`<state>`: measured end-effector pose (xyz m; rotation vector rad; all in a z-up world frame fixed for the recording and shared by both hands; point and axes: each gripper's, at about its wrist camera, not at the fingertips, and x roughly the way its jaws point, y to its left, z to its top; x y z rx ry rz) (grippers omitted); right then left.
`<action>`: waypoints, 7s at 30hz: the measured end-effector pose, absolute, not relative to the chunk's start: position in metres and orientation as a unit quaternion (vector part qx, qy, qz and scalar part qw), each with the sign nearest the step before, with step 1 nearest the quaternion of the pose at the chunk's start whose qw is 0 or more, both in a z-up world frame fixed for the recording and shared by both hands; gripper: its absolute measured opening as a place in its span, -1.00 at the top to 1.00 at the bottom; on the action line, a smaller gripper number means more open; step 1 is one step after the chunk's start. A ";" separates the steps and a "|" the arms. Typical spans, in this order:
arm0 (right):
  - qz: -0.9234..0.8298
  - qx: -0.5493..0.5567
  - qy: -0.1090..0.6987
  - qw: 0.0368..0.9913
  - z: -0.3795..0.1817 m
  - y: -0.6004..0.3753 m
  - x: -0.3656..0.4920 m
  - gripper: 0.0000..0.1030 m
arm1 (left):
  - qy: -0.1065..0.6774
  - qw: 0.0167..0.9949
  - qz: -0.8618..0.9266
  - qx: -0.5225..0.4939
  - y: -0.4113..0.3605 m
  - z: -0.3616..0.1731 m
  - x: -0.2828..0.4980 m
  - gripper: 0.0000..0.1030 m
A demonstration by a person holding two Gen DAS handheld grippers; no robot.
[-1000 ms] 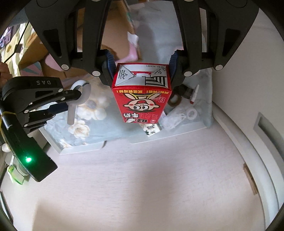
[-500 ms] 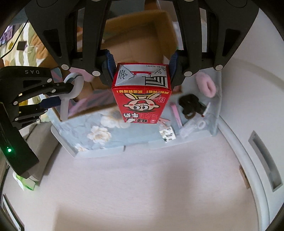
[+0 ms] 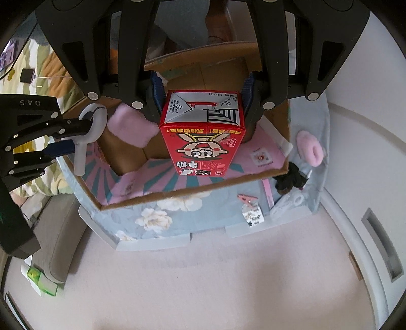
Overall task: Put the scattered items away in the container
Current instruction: 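Lift the red carton and white clip and carry both over the box, then open both tools to release the carton and white clip into the box, then move both tools back over the remaining items on the tray, then grasp the pink fuzzy ring with the left tool while the right tool grasps the pink comb, then carry the pink ring and pink comb over the cardboard box with both tools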
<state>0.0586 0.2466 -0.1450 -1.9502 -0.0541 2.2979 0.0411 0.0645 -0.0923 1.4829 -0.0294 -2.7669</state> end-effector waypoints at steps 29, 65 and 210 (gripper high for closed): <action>0.789 -0.611 0.015 0.065 -0.145 0.253 0.047 0.19 | -0.023 0.008 -0.886 0.462 0.073 -0.087 0.038 -0.33; 0.799 -0.599 0.026 0.045 -0.109 0.239 -0.014 0.19 | 0.049 0.114 -0.881 0.458 -0.040 -0.058 0.031 -0.42; 0.777 -0.587 0.194 0.114 -0.109 0.215 0.015 0.76 | 0.070 0.129 -0.871 0.468 0.054 -0.074 0.036 0.51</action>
